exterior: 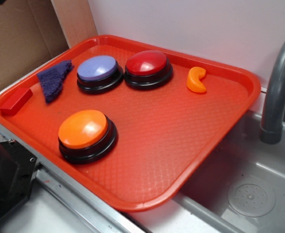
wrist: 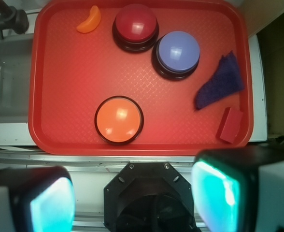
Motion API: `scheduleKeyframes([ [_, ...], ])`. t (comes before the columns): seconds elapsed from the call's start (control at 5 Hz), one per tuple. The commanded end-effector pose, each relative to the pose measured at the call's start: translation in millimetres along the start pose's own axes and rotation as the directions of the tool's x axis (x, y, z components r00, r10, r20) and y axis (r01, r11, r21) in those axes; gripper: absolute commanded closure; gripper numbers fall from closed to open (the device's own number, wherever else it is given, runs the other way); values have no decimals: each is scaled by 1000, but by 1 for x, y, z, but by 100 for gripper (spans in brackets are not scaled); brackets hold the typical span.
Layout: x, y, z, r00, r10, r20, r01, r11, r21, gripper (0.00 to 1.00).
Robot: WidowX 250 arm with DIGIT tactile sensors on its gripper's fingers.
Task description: Push the orange button.
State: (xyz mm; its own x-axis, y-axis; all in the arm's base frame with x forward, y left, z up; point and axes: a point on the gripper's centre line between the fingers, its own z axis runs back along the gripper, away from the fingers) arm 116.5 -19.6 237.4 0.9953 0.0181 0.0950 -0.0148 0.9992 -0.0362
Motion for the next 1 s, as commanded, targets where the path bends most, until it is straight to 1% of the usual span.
scheduleKeyframes([
  [0.0, 0, 0, 0, 1000, 0, 0, 0, 1000, 0, 0],
  [0.2, 5, 23, -34, 998, -13, -55, 13, 1000, -6, 0],
  [0.4, 32, -2, -81, 968, -243, -65, 243, 970, -16, 0],
  [0.6, 34, -8, -120, 940, -322, -113, 326, 945, 21, 0],
  [0.8, 29, -16, -156, 913, -394, -106, 399, 916, 36, 0],
])
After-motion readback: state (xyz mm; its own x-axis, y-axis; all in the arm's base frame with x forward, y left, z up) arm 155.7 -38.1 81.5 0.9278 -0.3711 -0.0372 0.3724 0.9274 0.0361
